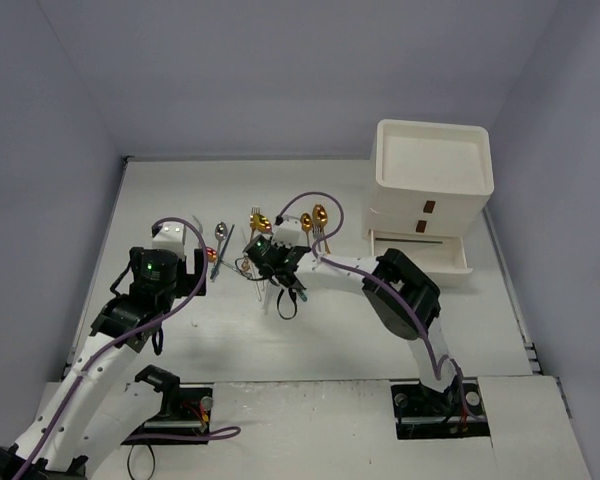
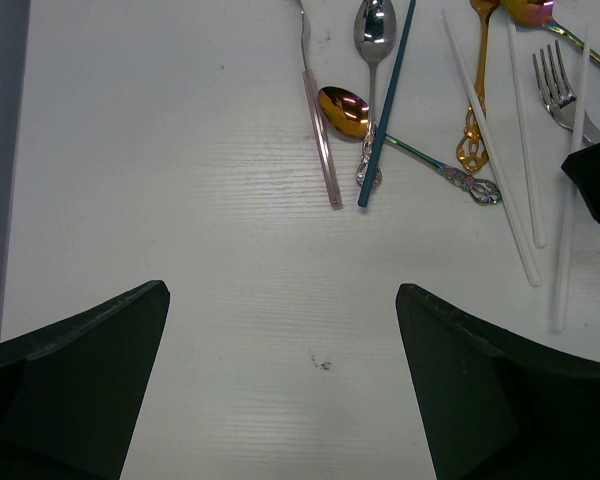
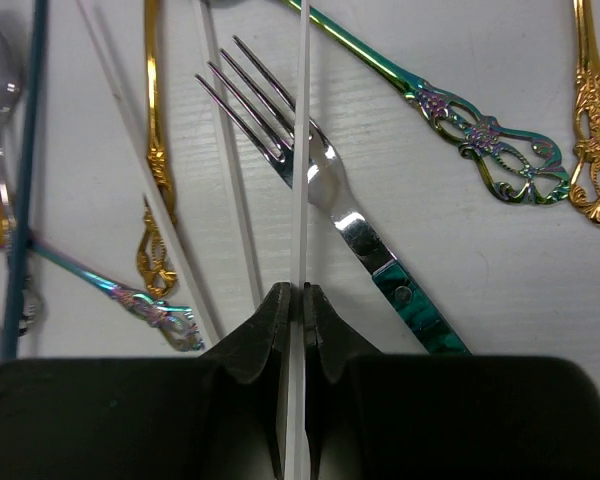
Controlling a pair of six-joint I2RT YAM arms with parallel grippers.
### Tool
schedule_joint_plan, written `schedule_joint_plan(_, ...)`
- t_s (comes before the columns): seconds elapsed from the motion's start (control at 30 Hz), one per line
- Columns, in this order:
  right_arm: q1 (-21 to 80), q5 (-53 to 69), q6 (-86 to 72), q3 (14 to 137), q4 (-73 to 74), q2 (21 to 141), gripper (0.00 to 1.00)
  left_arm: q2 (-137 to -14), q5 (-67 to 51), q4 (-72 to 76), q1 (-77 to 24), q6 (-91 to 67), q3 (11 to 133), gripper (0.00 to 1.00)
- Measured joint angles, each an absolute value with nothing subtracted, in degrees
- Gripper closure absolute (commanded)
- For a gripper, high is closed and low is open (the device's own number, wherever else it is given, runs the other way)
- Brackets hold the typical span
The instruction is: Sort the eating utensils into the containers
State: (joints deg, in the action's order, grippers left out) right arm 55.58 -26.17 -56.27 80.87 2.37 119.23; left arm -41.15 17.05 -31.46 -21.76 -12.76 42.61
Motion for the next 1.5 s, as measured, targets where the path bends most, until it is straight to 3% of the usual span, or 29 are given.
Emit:
schedule_joint_plan(0.27, 51.0, -22.8, -59.0, 72.6, 2.5, 98.9, 1.00, -41.1, 17.1, -31.5, -21.8, -12.9, 42.6, 0.03)
schedule_joint_plan(0.47, 43.7, -20.1, -63.8, 59.1, 1.9, 81.6, 1.00, -41.1, 17.2, -31.5, -21.8, -12.9, 42.6, 0.04)
schedule_joint_plan(0.73, 34.9, -17.8, -72.9, 40.7, 4.6, 67.9, 1.00, -41.4, 17.5, -31.6, -21.8, -12.9, 42.6, 0.04)
schedule_joint_plan(0.9, 24.2, -16.8, -76.2, 37.5, 5.3, 60.6, 1.00, -41.7, 17.5, -31.6, -21.8, -12.9, 42.6, 0.03)
schedule_joint_plan(1.13, 8.8, -14.1, -76.3, 37.5, 4.8, 61.9, 1.00, -41.9, 17.4, -31.6, -21.8, -12.9, 42.6, 0.03)
schedule_joint_plan(1.33, 2.3, -12.6, -74.4, 39.9, 5.0, 68.9, 1.00, -41.9, 17.5, -31.6, -21.8, -13.3, 42.6, 0.03)
schedule_joint_plan(1.4, 1.1, -12.3, -73.8, 41.4, 4.9, 71.0, 0.96, -42.0, 17.4, -31.6, -21.8, -13.5, 42.6, 0.04)
schedule_joint_plan(1.5, 0.4, -11.8, -73.2, 43.1, 4.6, 73.2, 0.80, -42.0, 17.4, -31.7, -21.8, -13.6, 42.6, 0.04)
